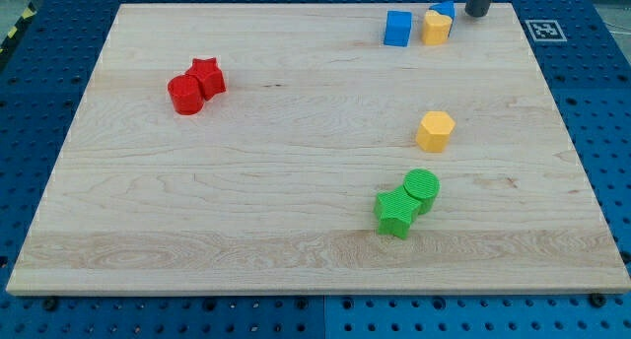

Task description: Push the blue triangle slightly

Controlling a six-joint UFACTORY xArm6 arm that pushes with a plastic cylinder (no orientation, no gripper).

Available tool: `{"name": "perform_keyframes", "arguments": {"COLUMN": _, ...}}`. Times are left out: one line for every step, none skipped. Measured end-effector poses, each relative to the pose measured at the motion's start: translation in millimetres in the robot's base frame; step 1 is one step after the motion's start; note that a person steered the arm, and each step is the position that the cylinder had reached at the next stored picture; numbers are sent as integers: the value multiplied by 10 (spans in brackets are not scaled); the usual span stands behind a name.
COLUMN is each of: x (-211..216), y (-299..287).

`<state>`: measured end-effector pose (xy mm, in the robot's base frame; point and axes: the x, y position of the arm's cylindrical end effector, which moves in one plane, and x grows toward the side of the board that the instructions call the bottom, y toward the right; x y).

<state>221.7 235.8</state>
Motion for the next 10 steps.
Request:
{"name": "perform_keyframes", "arguments": {"x": 237, "y": 0}}
{"name": "perform_keyframes", "arguments": {"x": 414, "y": -12}}
{"name": "perform_keyframes", "arguments": {"x": 412, "y": -116}}
{"name": "perform_keyframes", "arguments": {"x": 297, "y": -174}}
{"name": "perform_keyframes", "arguments": {"x": 296, "y": -192}}
{"name": "perform_keyframes", "arguments": {"x": 112, "y": -192}}
{"name": "perform_keyframes", "arguments": {"x": -50, "y": -193}}
{"name": "perform_keyframes", "arguments": {"x": -293, "y": -435}}
{"name": "perform_keyframes", "arguments": {"x": -301, "y": -569}}
{"name": "perform_keyframes", "arguments": {"x": -301, "y": -610}}
